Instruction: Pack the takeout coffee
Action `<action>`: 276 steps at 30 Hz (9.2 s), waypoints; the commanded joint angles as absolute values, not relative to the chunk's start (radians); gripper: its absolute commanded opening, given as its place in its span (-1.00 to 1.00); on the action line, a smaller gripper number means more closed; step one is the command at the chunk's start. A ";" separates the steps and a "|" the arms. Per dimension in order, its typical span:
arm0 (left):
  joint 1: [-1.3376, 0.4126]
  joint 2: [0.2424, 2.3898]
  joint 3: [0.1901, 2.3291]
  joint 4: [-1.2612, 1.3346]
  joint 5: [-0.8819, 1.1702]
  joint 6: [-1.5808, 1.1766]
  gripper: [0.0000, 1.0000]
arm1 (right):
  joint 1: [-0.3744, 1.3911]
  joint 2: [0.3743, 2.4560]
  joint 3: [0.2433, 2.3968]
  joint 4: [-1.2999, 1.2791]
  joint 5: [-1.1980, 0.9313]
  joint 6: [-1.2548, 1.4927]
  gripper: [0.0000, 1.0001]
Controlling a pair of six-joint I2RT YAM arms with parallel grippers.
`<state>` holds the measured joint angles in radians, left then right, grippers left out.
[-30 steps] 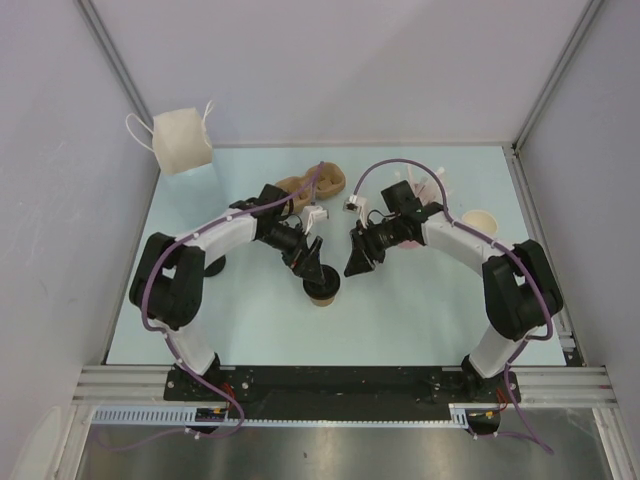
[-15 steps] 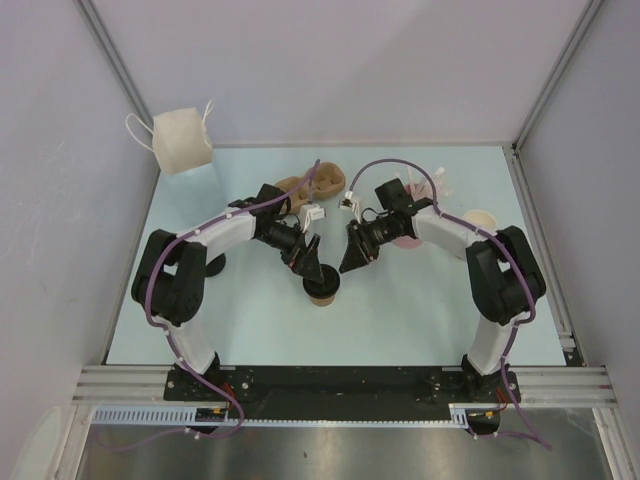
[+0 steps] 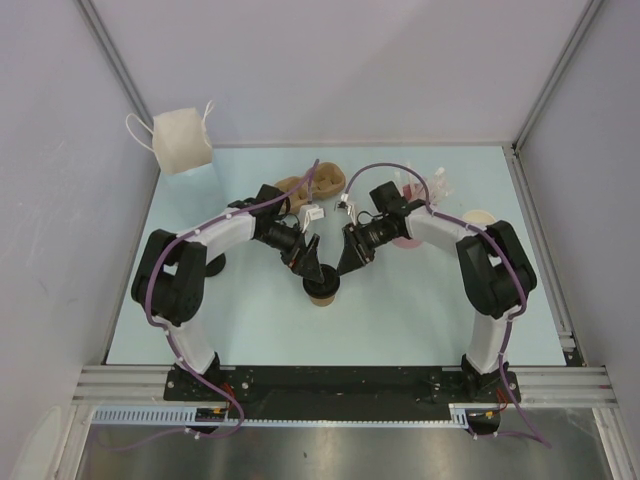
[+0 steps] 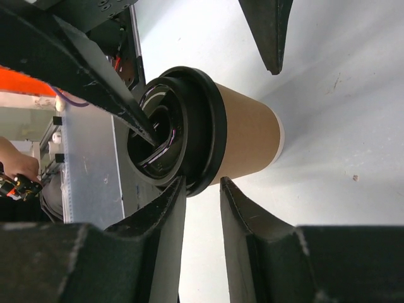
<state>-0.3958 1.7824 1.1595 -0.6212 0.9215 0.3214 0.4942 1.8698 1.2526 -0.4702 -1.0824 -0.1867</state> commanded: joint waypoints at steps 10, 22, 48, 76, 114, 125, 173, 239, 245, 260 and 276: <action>-0.390 1.833 1.094 -0.589 0.673 0.420 0.99 | 0.522 1.944 1.290 -0.486 -1.011 -0.186 -0.62; -0.383 1.832 1.063 -0.571 0.663 0.434 0.99 | 0.535 1.933 1.290 -0.502 -0.795 -0.206 -0.62; -0.365 1.813 1.028 -0.531 0.670 0.414 0.99 | 0.568 1.804 1.287 -0.621 -0.950 -0.321 0.15; -0.348 1.810 1.025 -0.520 0.696 0.413 0.99 | 0.598 1.827 1.213 -0.460 -0.743 -0.206 0.32; -0.344 1.769 1.161 -0.649 0.808 0.457 0.99 | 0.555 1.899 1.378 -0.499 -1.009 -0.106 0.38; -0.341 1.782 1.292 -0.721 0.877 0.462 0.99 | 0.566 1.907 1.379 -0.499 -0.988 -0.109 0.37; -0.173 1.713 1.081 -0.681 1.022 0.543 0.99 | 0.683 1.988 1.414 -0.495 -0.724 -0.100 -0.13; -0.195 1.779 1.186 -0.595 0.997 0.406 0.99 | 0.696 2.008 1.396 -0.543 -0.683 -0.179 -0.18; -0.204 1.792 1.187 -0.597 1.017 0.414 0.99 | 0.701 2.013 1.397 -0.538 -0.681 -0.179 -0.18; -0.252 1.832 1.147 -0.620 0.965 0.465 0.99 | 0.703 2.009 1.397 -0.538 -0.672 -0.183 -0.18; -0.341 1.807 0.997 -0.474 0.540 0.428 0.99 | 0.703 2.023 1.379 -0.542 -0.611 -0.199 -0.19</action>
